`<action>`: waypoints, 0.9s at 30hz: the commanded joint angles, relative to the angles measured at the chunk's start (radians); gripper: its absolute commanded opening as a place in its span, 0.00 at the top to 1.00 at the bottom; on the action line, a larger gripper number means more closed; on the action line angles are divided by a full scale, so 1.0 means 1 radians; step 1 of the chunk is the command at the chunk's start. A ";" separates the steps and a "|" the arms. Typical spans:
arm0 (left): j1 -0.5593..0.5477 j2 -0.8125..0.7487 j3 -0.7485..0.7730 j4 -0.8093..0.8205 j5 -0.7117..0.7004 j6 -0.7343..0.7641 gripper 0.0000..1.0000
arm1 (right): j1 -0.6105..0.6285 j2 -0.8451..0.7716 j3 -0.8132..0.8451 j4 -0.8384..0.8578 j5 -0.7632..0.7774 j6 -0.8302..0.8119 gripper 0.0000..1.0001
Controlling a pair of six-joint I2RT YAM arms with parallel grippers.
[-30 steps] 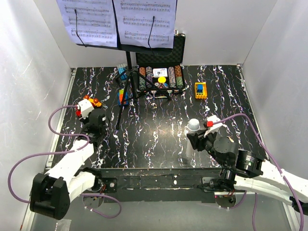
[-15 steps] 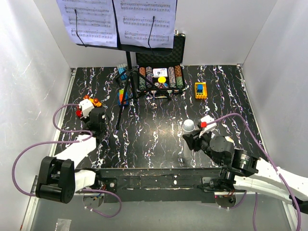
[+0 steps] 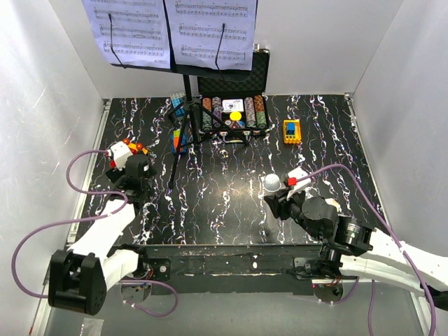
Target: Pack up the instrument practice props
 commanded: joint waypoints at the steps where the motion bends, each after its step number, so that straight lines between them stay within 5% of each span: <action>1: -0.031 -0.135 0.096 -0.256 0.056 -0.124 0.16 | -0.007 0.022 0.037 0.075 -0.024 0.010 0.99; 10: -0.173 -0.307 0.288 -0.472 0.031 -0.063 0.13 | -0.020 0.226 0.198 -0.044 -0.125 0.102 0.99; 16: -0.306 -0.209 0.421 -0.514 0.411 -0.064 0.19 | -0.155 0.267 0.221 -0.060 -0.361 0.248 0.99; 23: -0.717 -0.175 0.195 -0.063 0.647 -0.108 0.10 | -0.414 0.244 0.175 0.096 -0.736 0.429 0.99; 27: -0.838 -0.121 0.110 0.144 0.702 -0.135 0.07 | -0.447 0.256 0.186 0.141 -0.805 0.489 0.99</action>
